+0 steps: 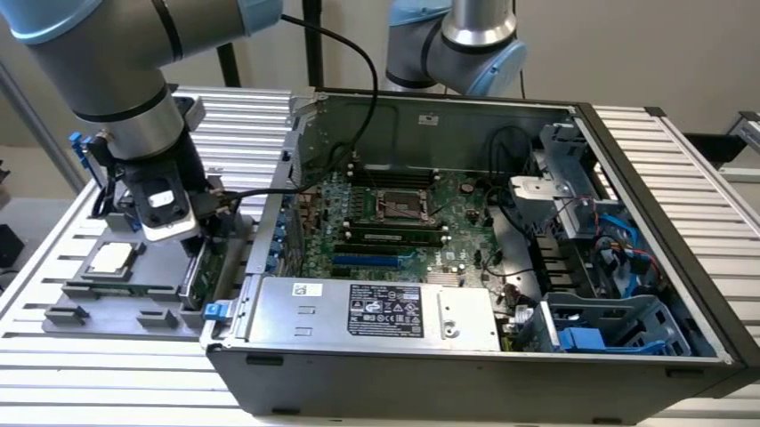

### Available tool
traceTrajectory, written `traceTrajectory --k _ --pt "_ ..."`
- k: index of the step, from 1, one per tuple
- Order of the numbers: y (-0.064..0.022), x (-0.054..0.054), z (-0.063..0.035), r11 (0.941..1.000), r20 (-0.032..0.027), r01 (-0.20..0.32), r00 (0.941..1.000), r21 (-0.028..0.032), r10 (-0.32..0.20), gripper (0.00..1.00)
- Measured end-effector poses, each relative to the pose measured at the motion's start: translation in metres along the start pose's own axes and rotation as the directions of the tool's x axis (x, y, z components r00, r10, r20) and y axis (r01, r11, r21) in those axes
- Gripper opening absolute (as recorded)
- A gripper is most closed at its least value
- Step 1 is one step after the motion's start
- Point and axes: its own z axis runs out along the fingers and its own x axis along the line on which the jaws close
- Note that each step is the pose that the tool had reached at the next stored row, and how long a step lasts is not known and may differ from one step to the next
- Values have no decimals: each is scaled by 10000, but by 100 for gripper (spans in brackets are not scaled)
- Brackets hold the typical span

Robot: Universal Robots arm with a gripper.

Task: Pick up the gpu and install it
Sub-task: 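Pick up the gpu and move the gpu toward the slot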

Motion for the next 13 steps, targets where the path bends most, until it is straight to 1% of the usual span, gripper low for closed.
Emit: traceTrajectory --k 9,10,13 --pt "10 12 8 10000 1 0 10000 -1 0 100" --pt "10 12 8 10000 0 0 10000 -1 0 0" --pt "10 12 8 10000 -1 0 10000 0 0 0"
